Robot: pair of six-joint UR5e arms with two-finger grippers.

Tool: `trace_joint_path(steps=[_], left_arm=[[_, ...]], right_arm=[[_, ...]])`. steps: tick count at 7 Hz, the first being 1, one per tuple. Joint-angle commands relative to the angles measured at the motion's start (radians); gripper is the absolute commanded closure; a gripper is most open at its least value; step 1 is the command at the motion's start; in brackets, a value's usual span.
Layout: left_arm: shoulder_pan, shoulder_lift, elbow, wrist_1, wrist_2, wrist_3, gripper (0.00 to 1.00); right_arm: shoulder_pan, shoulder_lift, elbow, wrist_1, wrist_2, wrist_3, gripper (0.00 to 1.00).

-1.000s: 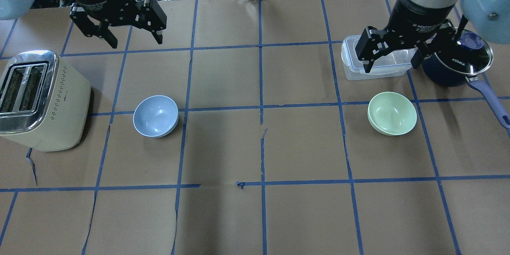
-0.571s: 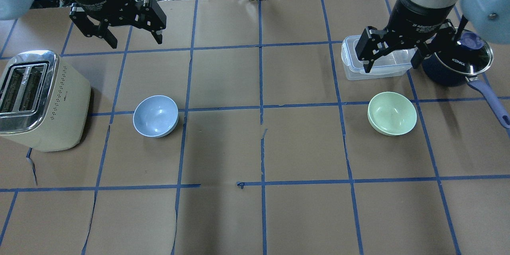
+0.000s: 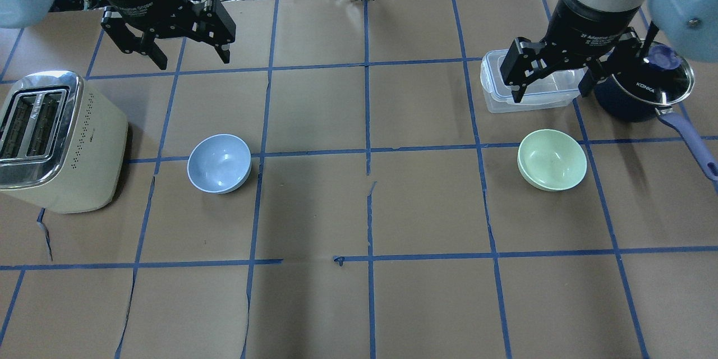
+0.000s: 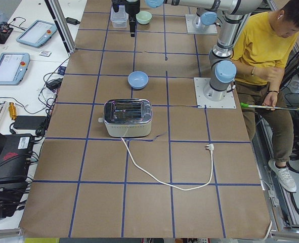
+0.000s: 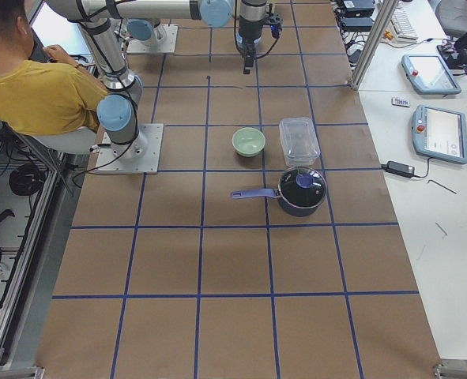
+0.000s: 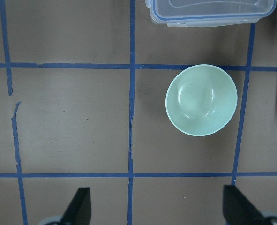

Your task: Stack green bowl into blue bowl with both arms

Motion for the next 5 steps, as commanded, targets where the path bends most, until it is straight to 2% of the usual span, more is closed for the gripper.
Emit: trace_joint_path(steps=[1,5], left_arm=[[0.0,-0.001,0.005,0.0,-0.002,0.0,0.0],[0.002,0.001,0.001,0.0,0.0,0.0,0.0]], right_arm=[[0.0,0.0,0.0,0.0,0.0,0.002,0.0],[0.0,0.0,0.0,0.0,0.0,-0.002,0.0]])
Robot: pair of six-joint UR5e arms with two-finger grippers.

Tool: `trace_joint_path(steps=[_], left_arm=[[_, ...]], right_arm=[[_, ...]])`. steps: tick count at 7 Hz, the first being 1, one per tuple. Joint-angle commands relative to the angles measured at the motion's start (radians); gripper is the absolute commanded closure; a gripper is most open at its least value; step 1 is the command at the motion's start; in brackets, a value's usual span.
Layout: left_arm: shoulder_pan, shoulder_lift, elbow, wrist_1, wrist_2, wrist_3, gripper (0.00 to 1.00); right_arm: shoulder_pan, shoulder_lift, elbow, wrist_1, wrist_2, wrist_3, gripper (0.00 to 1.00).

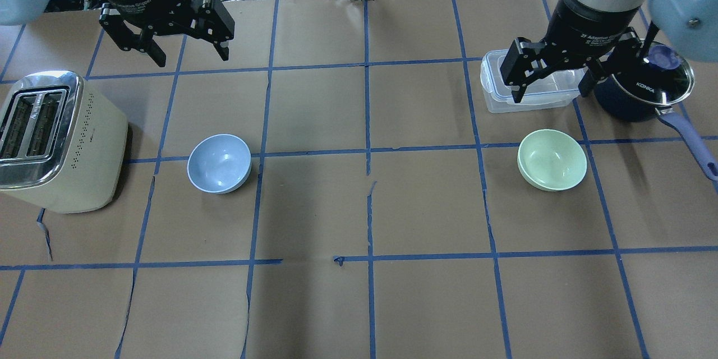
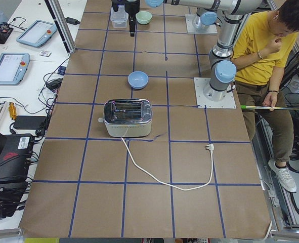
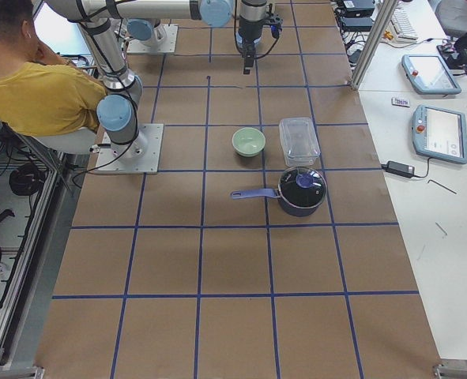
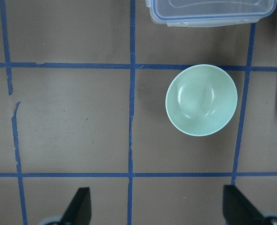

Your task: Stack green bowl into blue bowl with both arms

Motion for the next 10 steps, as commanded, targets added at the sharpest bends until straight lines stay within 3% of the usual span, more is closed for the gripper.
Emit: trace_joint_path(steps=[1,10], left_arm=[[0.0,-0.001,-0.001,0.0,-0.001,0.0,0.0],[-0.011,0.015,-0.003,-0.002,-0.011,0.0,0.0]], right_arm=[[0.0,0.0,0.0,0.0,0.0,0.0,0.0],[0.0,0.0,0.0,0.0,0.005,0.003,0.0]])
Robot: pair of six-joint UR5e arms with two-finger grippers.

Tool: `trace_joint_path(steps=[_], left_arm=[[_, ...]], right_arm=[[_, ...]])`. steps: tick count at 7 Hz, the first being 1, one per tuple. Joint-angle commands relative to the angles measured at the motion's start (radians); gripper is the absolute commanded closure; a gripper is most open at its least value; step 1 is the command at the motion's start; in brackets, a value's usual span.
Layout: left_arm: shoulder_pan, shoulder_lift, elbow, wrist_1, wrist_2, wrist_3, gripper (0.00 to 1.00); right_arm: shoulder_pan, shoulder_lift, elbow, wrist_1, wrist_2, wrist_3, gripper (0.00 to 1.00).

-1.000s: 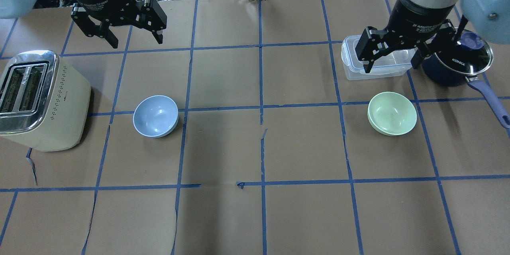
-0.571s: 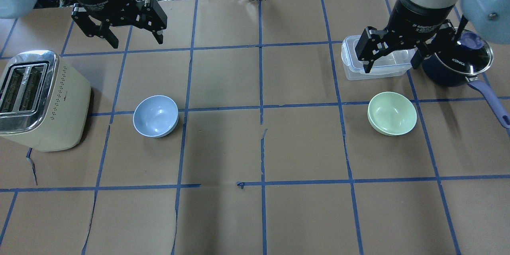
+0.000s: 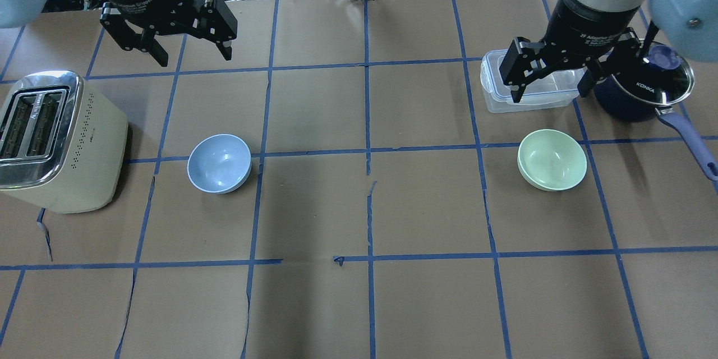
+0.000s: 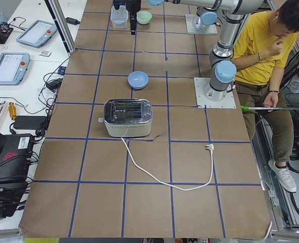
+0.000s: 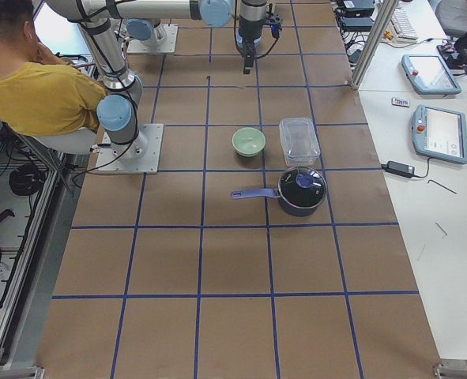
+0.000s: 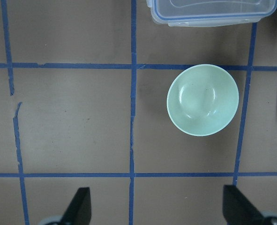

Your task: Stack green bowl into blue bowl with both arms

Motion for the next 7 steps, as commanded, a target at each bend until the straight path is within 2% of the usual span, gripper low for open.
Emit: trace_joint_path(steps=[1,6,7], left_arm=[[-0.001,0.0,0.001,0.0,-0.002,-0.001,0.0],[0.011,-0.01,0.003,0.002,0.001,0.002,0.0],[0.019,-0.018,-0.023,0.012,0.009,0.064,0.0]], right_arm=[[0.0,0.0,0.0,0.002,0.0,0.0,0.0],[0.0,0.0,0.0,0.002,0.0,-0.002,0.0],[0.0,0.0,0.0,0.0,0.0,-0.002,0.0]])
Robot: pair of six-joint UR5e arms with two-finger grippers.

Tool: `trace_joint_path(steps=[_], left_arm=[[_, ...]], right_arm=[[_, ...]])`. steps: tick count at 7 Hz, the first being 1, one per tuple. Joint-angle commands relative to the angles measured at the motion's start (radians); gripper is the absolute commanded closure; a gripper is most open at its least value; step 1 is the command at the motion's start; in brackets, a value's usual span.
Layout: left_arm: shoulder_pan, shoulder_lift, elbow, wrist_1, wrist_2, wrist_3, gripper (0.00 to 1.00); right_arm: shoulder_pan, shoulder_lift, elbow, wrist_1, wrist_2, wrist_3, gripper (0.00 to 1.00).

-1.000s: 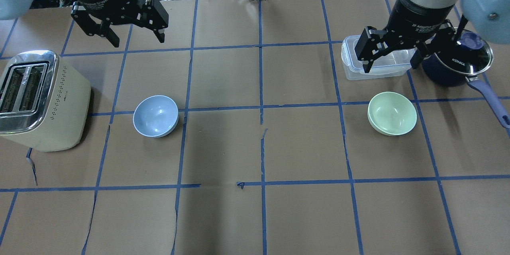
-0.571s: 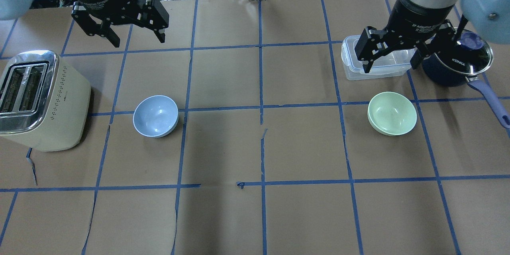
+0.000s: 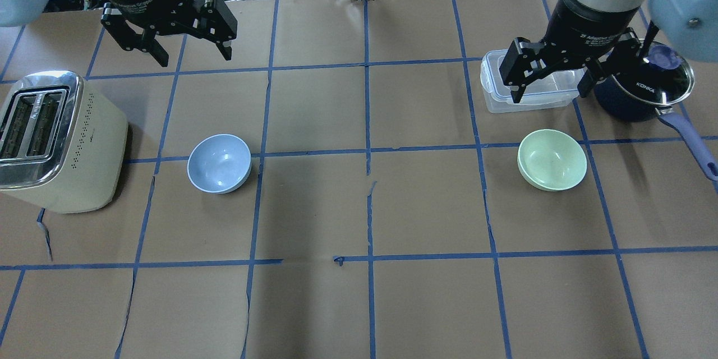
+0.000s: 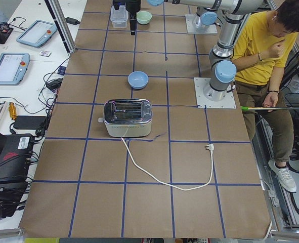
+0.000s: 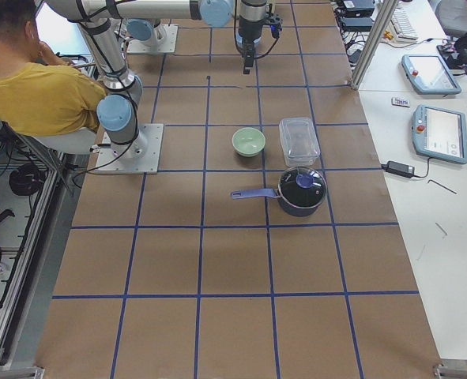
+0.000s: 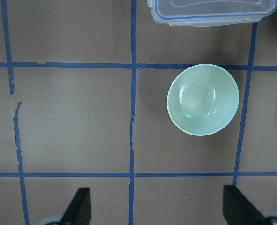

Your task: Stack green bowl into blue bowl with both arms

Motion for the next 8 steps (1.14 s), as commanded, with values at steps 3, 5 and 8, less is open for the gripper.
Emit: trace_joint_path(steps=[3,5,8], left_arm=[[0.163,-0.02,-0.226,0.181,0.001,0.226,0.0],[0.223,-0.034,-0.411,0.443,0.011,0.317,0.0],[0.277,-0.113,-0.537,0.605,0.004,0.364,0.0]], right_arm=[[-0.003,0.008,0.009,-0.009,-0.006,0.006,0.0],[-0.049,0.015,0.037,-0.023,-0.018,0.02,0.0],[-0.126,0.101,0.133,-0.174,-0.012,-0.003,0.0]])
